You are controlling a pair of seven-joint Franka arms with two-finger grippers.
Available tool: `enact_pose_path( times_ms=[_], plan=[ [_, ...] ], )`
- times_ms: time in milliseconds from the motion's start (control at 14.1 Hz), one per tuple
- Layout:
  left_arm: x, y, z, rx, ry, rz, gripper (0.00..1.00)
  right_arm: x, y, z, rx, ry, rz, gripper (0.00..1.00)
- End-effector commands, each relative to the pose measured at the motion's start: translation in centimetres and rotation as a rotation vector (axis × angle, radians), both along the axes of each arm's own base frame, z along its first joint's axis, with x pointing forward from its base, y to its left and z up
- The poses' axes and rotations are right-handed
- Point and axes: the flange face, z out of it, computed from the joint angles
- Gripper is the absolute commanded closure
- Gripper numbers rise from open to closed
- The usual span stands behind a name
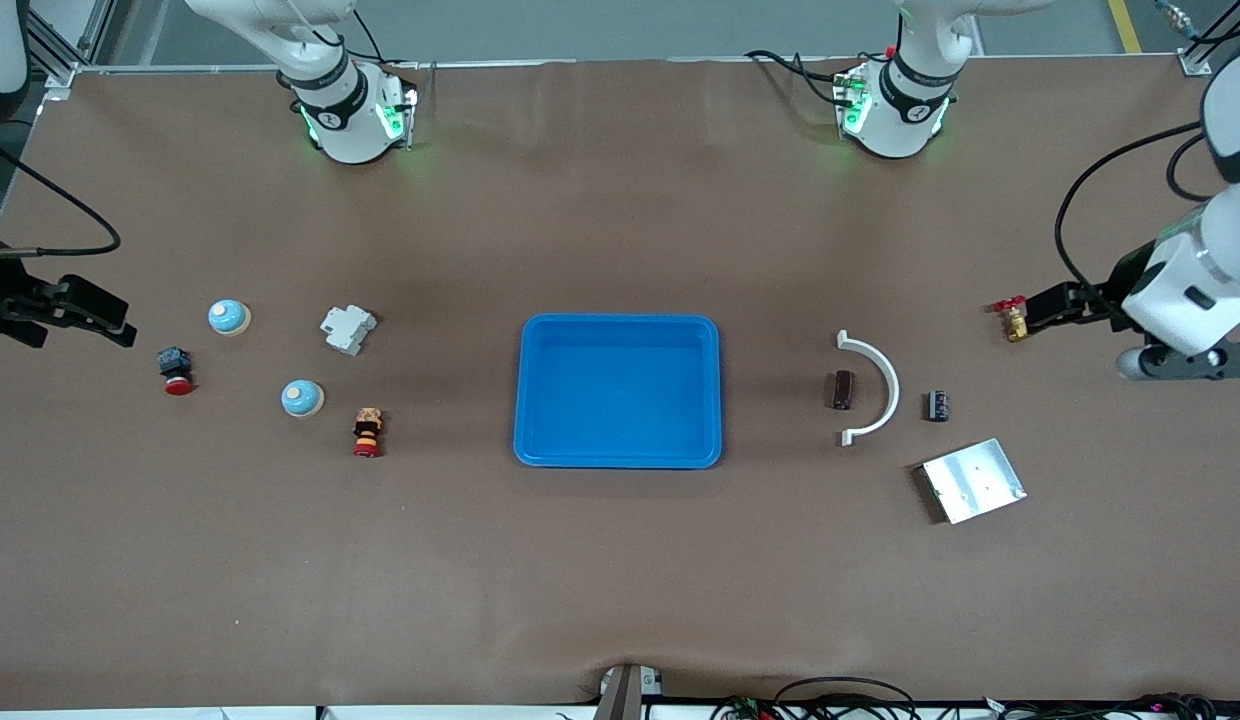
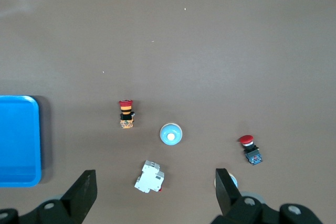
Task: Place electrolytic capacitor and blue bell in tray
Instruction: 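Reach the left gripper to the capacitor while the right gripper nears the bell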
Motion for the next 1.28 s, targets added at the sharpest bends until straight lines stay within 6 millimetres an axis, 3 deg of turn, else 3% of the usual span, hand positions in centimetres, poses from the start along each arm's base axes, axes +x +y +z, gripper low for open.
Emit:
enact_pose_path(
  times_ms=[0,213,709,1064,1206],
  plan=[
    [0.8,-0.2,-1.6,-0.022,0.034,0.02,0.0,-0.6,-0.6,0.5,0.023,-0.012,-0.017,0.0],
    [1.8,-0.1,-3.8,-0.028,0.044,0.014,0.0,-0.6,-0.5,0.5,0.021,-0.015,-0.013,0.0],
    [3.3,0.1,-11.4,-0.032,0.043,0.008,0.0,-0.5,-0.1,-0.1,0.022,-0.009,-0.007,0.0],
    [3.5,-0.1,-15.1,-0.034,0.029,0.007,0.0,-2.0,-1.1,-3.5,-0.012,0.057,-0.013,0.0],
    [3.1,0.2,-16.8,-0.028,0.024,0.007,0.0,-3.2,-1.9,-5.8,-0.034,0.104,-0.009,0.0]
  ],
)
